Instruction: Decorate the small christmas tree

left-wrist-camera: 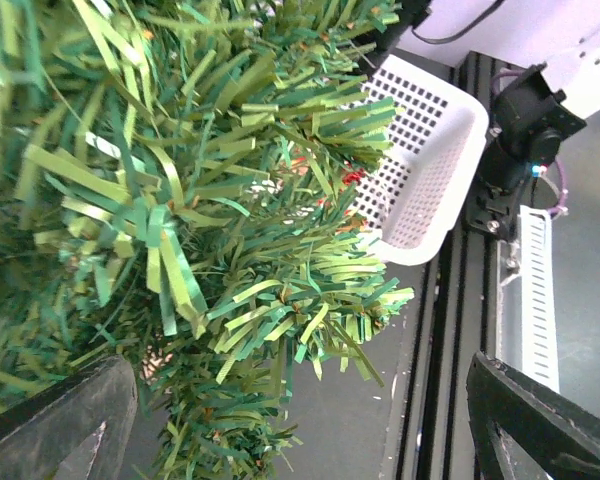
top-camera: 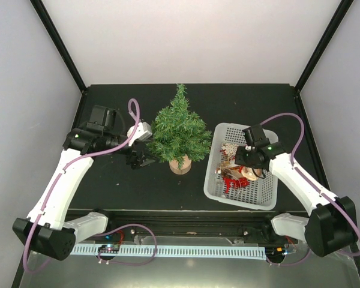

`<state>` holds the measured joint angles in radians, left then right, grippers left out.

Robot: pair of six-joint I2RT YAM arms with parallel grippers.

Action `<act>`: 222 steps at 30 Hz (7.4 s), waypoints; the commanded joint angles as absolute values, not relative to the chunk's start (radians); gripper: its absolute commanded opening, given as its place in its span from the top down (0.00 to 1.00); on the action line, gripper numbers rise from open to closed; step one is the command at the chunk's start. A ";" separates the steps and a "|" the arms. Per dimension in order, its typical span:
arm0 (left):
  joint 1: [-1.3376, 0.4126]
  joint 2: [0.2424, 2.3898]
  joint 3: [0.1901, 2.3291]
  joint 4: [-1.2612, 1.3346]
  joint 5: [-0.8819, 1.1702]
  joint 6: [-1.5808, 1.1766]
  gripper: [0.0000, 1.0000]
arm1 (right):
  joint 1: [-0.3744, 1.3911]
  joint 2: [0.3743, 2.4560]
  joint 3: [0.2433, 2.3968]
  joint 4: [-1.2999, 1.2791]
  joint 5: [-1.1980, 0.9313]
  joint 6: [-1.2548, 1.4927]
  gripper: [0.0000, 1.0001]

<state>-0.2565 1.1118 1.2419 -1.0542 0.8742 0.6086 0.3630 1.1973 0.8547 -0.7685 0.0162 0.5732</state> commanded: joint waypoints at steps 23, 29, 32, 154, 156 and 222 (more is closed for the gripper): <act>-0.259 1.116 1.224 -1.106 0.970 0.720 0.09 | 0.349 1.408 0.852 -0.614 0.120 0.558 0.46; -0.259 1.110 1.221 -1.110 0.968 0.722 0.09 | 0.338 1.440 0.841 -0.573 0.074 0.562 0.49; -0.259 1.108 1.221 -1.112 0.966 0.724 0.08 | 0.338 1.453 0.838 -0.552 0.049 0.561 0.52; -0.985 1.856 2.283 -1.094 0.675 0.550 0.50 | 0.390 0.696 1.324 -0.907 -0.371 0.478 0.98; -0.985 1.834 2.246 -1.086 0.656 0.562 0.50 | 0.390 0.695 1.319 -0.903 -0.373 0.481 0.97; -1.019 1.738 2.362 -1.051 0.273 0.611 0.98 | 0.389 0.482 0.829 -0.829 -0.413 0.445 0.61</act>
<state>-1.0103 1.7596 2.3215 -1.0611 0.2996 0.6098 0.3828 0.5541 0.8993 -0.8822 -0.3557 0.4465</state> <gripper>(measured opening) 0.019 0.385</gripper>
